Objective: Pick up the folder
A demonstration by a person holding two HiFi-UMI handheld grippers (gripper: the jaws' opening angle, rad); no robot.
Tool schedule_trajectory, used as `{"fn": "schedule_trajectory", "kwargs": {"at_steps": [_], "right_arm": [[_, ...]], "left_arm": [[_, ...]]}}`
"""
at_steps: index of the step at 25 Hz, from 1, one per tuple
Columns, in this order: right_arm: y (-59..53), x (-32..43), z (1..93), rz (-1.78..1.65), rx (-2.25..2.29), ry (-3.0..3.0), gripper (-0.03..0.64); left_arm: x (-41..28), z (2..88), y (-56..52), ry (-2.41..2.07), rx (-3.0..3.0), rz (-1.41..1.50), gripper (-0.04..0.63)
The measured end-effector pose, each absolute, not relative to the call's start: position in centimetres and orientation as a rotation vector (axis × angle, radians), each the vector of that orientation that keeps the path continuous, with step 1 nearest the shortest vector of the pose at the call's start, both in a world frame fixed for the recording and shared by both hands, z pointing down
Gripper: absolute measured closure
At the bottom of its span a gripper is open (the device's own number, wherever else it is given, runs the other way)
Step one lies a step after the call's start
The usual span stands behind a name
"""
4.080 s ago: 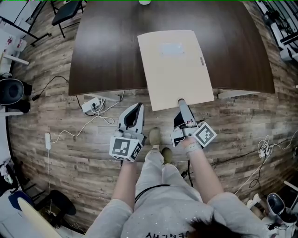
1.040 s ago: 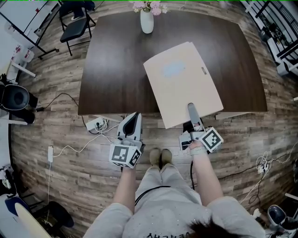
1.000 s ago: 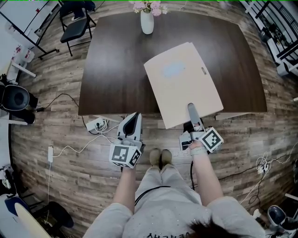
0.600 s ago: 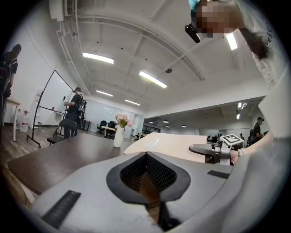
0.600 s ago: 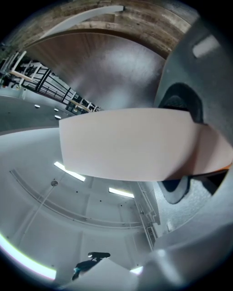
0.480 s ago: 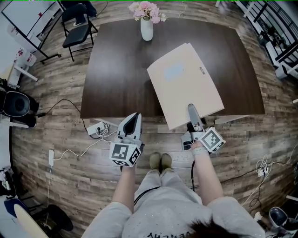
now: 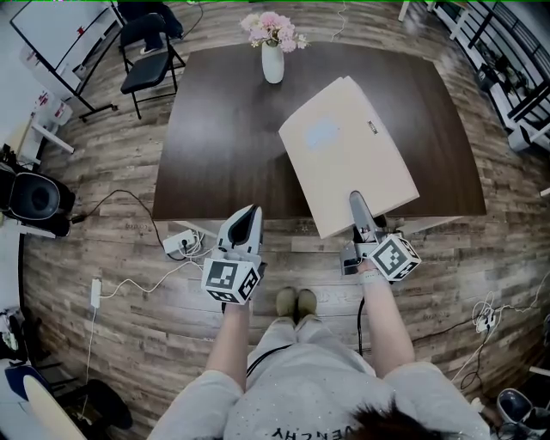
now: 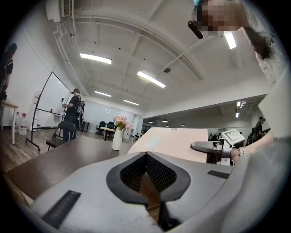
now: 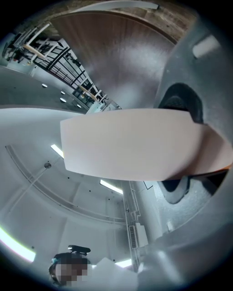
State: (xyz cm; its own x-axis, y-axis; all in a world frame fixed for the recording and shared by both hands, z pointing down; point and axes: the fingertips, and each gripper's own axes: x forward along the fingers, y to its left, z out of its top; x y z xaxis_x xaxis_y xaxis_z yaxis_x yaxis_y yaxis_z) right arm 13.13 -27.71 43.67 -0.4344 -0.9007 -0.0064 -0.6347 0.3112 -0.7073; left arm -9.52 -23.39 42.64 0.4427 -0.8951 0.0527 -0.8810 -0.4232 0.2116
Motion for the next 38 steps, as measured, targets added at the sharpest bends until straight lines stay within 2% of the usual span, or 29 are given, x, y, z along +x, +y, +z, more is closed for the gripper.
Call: {"fn": "schedule_trajectory", "kwargs": {"at_steps": [38], "right_arm": [[-27.9, 14.1, 37.6, -0.615, -1.481, 2.318, 0.344]], "left_arm": [[-10.8, 38.2, -24.1, -1.542, 2.481, -0.129, 0.597]]}}
